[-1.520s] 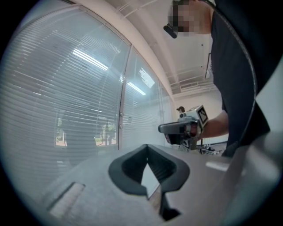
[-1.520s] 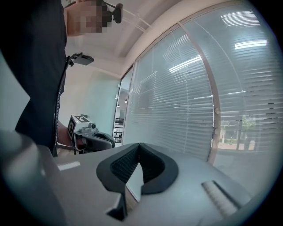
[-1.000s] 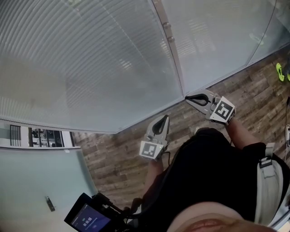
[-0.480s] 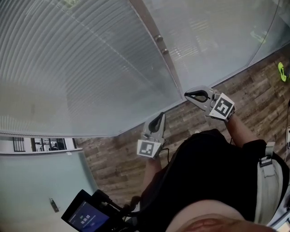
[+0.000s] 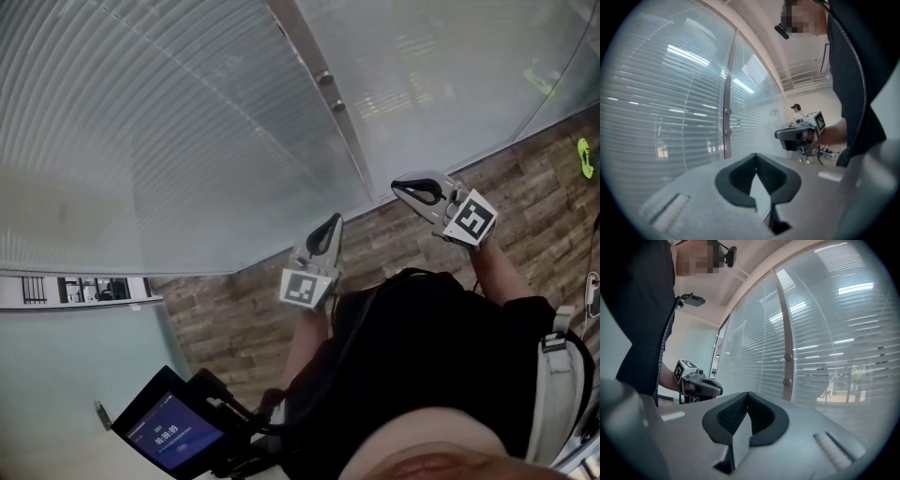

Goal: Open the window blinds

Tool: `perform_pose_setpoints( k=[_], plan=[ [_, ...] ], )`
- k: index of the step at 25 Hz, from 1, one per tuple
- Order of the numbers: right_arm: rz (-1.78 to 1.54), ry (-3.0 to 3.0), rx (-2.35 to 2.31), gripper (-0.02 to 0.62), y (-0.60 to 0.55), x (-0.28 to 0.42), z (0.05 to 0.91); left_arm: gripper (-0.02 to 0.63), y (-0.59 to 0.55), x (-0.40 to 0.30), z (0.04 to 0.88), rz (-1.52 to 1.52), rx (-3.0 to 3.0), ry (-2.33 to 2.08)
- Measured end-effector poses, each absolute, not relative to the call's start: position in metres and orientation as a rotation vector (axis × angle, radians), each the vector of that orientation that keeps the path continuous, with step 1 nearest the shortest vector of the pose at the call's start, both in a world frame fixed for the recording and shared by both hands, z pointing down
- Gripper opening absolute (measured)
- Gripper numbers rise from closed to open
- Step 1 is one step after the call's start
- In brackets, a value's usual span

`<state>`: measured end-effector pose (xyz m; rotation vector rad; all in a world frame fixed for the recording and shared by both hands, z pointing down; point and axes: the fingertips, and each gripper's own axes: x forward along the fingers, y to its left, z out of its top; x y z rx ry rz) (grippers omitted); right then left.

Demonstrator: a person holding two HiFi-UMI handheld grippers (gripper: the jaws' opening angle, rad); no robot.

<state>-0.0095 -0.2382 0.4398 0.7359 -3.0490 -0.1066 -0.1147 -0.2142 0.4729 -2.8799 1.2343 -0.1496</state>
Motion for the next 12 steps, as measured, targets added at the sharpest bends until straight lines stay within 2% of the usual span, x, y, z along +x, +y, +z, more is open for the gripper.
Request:
perform_pose_setpoints(
  k=[12],
  plan=[
    [-0.095, -2.904, 0.994, 0.006, -0.265, -0.007, 0.437, 0.003, -0.249, -0.102, 0.464, -0.132, -2.994, 0.875]
  ],
)
